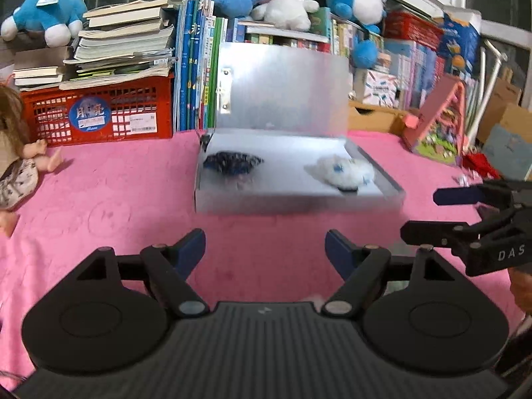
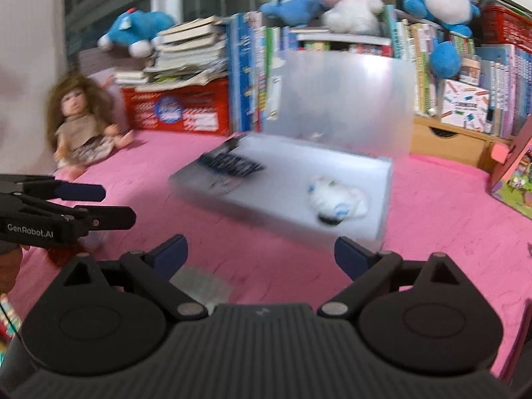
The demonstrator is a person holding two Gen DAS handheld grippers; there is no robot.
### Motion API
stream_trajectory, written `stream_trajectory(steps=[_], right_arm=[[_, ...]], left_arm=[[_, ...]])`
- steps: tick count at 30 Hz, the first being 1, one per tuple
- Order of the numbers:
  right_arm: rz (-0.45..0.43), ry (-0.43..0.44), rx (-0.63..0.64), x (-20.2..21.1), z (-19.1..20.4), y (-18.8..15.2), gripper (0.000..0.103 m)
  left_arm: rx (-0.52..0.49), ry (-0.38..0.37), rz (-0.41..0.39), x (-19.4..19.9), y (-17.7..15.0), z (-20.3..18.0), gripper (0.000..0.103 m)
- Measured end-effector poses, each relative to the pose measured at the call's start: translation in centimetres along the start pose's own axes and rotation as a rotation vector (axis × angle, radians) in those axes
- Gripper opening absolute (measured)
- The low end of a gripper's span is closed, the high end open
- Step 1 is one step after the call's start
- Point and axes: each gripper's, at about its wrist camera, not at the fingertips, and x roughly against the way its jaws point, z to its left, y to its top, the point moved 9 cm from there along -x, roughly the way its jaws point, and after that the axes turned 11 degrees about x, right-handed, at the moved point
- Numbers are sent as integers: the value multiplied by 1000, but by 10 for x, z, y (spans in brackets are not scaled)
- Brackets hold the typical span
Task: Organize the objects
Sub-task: 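Lift both open tools away from the white box, then grasp the purple plush with the left tool while the right tool grasps the green gingham plush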
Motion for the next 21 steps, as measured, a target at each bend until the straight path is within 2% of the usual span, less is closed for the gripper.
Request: stream_trajectory(steps=[6,12,16,21], right_arm=[[30,27,22,6,24,-24,99],[42,48,-37,5,32,-38,98],[50,37,-52,3,35,-44,95],[67,35,-51,-1,40,-50,89]], left_arm=[[-15,-4,15,32,-43,-1,83],[-47,-9,29,46,-71,-9,83],[-76,-9,37,45,-83,-13,83],[-41,-14,64,37,-87,-12,81]])
